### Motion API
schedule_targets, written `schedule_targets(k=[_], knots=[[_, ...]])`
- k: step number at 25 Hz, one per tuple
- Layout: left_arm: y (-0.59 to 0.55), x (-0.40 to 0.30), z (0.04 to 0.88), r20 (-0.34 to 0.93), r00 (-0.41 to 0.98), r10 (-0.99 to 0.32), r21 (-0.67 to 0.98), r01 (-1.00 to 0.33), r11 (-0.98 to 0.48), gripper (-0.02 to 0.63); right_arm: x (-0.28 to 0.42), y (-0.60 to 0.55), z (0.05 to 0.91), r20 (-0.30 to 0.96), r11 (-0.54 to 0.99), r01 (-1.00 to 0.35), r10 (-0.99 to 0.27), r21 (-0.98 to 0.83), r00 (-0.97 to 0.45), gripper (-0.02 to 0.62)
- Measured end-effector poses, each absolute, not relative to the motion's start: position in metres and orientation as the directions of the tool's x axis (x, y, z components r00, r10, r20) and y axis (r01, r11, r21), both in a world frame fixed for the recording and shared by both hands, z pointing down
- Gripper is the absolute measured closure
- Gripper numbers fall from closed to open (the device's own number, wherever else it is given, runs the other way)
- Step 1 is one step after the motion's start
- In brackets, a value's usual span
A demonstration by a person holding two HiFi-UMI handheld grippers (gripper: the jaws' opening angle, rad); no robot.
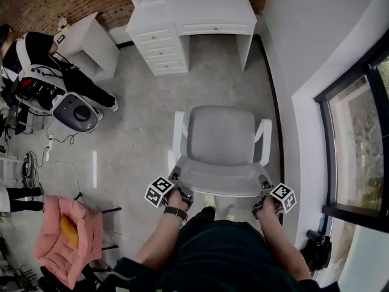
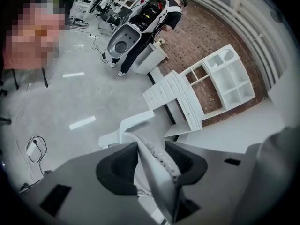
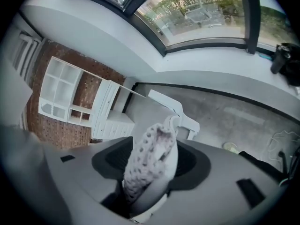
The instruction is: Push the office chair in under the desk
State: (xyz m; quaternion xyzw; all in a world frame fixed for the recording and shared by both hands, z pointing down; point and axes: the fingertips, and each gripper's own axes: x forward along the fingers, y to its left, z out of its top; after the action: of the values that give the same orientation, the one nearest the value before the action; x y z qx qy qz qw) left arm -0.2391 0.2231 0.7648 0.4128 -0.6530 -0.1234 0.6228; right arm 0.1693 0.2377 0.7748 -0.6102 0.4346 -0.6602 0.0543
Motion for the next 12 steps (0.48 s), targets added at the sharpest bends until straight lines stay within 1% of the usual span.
schedule_targets(k=[2,5,8,12], knots=[[0.216,-0.24,0.767,0.726,0.12,-0.677,0.66,-0.398,0.638,0.454,0.168,0.233,0.777,0.777,-0.625,-0.478,-0.58,-0.617,-0.245,0.398],[0.202,-0.242,0.768,0.729,0.132,-0.671,0.657,-0.41,0.633,0.459,0.166,0.225,0.78,0.794,-0.631,-0.498,-0.558,-0.596,-0.243,0.414],[0.187,-0.246,0.768,0.725,0.142,-0.674,0.66,-0.423,0.62,0.451,0.16,0.214,0.78,0.8,-0.629,-0.509,-0.547,-0.587,-0.247,0.416],[0.165,-0.249,0.77,0.732,0.142,-0.667,0.654,-0.424,0.627,0.457,0.157,0.196,0.782,0.807,-0.624,-0.528,-0.534,-0.577,-0.251,0.414]])
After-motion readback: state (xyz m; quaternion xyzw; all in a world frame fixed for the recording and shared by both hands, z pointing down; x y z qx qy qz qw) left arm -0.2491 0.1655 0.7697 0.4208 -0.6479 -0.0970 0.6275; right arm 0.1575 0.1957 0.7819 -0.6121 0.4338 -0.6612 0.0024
